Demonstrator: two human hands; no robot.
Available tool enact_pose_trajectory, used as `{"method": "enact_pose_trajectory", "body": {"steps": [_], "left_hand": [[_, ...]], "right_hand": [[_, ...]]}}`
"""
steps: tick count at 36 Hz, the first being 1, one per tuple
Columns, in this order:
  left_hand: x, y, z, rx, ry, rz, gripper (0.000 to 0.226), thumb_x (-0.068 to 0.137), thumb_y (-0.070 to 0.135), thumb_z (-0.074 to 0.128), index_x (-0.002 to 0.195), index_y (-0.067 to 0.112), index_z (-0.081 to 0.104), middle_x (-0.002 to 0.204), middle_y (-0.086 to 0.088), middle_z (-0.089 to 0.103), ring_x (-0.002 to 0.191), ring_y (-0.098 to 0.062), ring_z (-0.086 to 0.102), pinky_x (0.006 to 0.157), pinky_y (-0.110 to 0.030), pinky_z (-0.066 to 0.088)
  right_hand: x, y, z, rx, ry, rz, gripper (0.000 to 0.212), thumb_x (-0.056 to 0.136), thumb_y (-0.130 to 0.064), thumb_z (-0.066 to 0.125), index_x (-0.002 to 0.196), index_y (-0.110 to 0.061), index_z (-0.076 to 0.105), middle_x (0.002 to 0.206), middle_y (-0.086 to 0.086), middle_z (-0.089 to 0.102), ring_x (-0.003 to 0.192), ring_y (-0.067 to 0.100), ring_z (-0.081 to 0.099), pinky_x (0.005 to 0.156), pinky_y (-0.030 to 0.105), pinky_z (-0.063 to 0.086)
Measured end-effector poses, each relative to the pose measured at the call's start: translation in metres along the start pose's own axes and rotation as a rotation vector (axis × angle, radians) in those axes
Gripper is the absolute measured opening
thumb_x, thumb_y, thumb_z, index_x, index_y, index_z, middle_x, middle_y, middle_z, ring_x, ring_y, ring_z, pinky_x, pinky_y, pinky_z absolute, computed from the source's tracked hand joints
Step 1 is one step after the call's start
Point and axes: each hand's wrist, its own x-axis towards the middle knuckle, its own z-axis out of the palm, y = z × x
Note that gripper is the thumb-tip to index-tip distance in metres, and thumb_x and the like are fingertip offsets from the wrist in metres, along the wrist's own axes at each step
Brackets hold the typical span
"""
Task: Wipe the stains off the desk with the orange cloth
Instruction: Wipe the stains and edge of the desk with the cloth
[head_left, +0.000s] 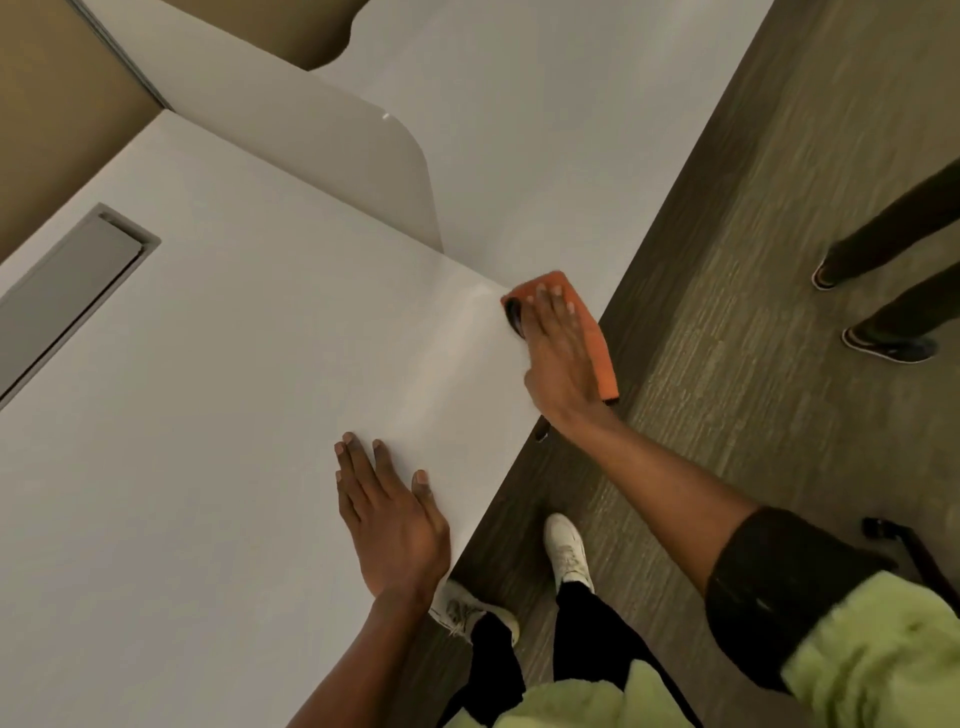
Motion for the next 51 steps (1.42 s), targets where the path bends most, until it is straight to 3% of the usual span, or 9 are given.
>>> {"method": "enact_pose_trajectory", "body": {"steps": [7,11,18,27,34,37,41,46,51], "left_hand": [[0.0,0.002,-0.002,0.016,0.008,-0.01,0.069,0.111,0.042,0.024,0.169,0.006,0.016,0.181,-0.011,-0.004,0.168,-0.024,-0.01,0.136,-0.049,0.007],[0.0,0.002,-0.003,0.017,0.011,-0.004,0.068,0.111,0.042,0.025,0.168,0.006,0.018,0.181,-0.012,-0.002,0.168,-0.025,-0.007,0.136,-0.049,0.009],[0.0,0.002,-0.003,0.033,0.007,0.0,0.068,0.111,0.042,0.024,0.169,0.006,0.018,0.181,-0.012,-0.005,0.168,-0.024,-0.011,0.136,-0.047,0.006],[-0.001,0.002,0.0,0.033,0.019,-0.016,0.068,0.111,0.045,0.025,0.169,0.01,0.018,0.181,-0.008,-0.004,0.168,-0.023,-0.008,0.136,-0.047,0.007],[0.0,0.003,0.0,-0.004,0.028,-0.031,0.068,0.111,0.045,0.027,0.17,0.012,0.016,0.182,-0.005,-0.004,0.168,-0.023,-0.005,0.136,-0.044,0.005],[-0.001,0.005,-0.003,-0.006,0.021,-0.028,0.067,0.112,0.043,0.028,0.169,0.01,0.019,0.181,-0.007,-0.003,0.168,-0.023,-0.006,0.136,-0.044,0.004],[-0.002,0.005,-0.007,-0.013,0.01,-0.023,0.066,0.112,0.043,0.027,0.168,0.01,0.021,0.181,-0.006,-0.003,0.168,-0.021,-0.009,0.136,-0.044,0.004],[-0.002,0.006,-0.006,-0.02,0.017,-0.028,0.065,0.112,0.044,0.028,0.169,0.012,0.021,0.182,-0.004,-0.002,0.168,-0.021,-0.007,0.136,-0.045,0.005],[-0.002,0.005,-0.004,-0.017,0.029,-0.03,0.065,0.112,0.044,0.027,0.168,0.012,0.022,0.182,-0.005,0.002,0.168,-0.021,-0.004,0.136,-0.044,0.006]], "right_hand": [[-0.058,-0.046,0.025,0.009,-0.052,-0.341,0.074,0.084,0.009,0.017,0.157,0.007,0.03,0.168,0.027,0.021,0.158,0.041,0.015,0.128,0.048,0.004],[-0.095,-0.023,0.019,-0.018,-0.149,-0.47,0.079,0.079,0.007,0.028,0.158,0.002,0.032,0.168,0.022,0.024,0.158,0.038,0.017,0.129,0.05,0.014],[0.007,0.007,0.0,-0.008,-0.061,-0.27,0.087,0.076,0.024,0.056,0.157,0.003,0.034,0.168,0.023,0.026,0.159,0.038,0.017,0.131,0.05,0.013],[0.067,-0.08,0.02,0.003,-0.15,-0.459,0.075,0.095,0.012,0.044,0.163,-0.003,0.019,0.174,0.016,0.01,0.162,0.032,0.001,0.13,0.04,-0.005],[-0.034,-0.049,0.026,0.054,-0.239,-0.707,0.073,0.088,0.013,0.035,0.16,0.002,0.028,0.17,0.022,0.019,0.16,0.037,0.011,0.132,0.048,0.011],[-0.052,-0.014,0.02,0.068,-0.196,-0.691,0.074,0.084,0.008,0.025,0.156,0.0,0.038,0.167,0.02,0.029,0.158,0.038,0.021,0.13,0.051,0.019],[-0.01,0.012,0.013,0.04,-0.072,-0.535,0.082,0.073,0.025,0.058,0.15,-0.001,0.05,0.162,0.02,0.04,0.155,0.039,0.03,0.126,0.055,0.028],[0.043,-0.015,0.009,0.057,-0.054,-0.331,0.081,0.084,0.02,0.054,0.159,-0.002,0.032,0.171,0.017,0.022,0.161,0.033,0.012,0.132,0.043,0.005],[0.014,-0.052,0.022,0.147,-0.09,-0.4,0.079,0.087,0.022,0.042,0.161,-0.002,0.027,0.172,0.018,0.016,0.161,0.034,0.006,0.128,0.035,-0.009]]}}
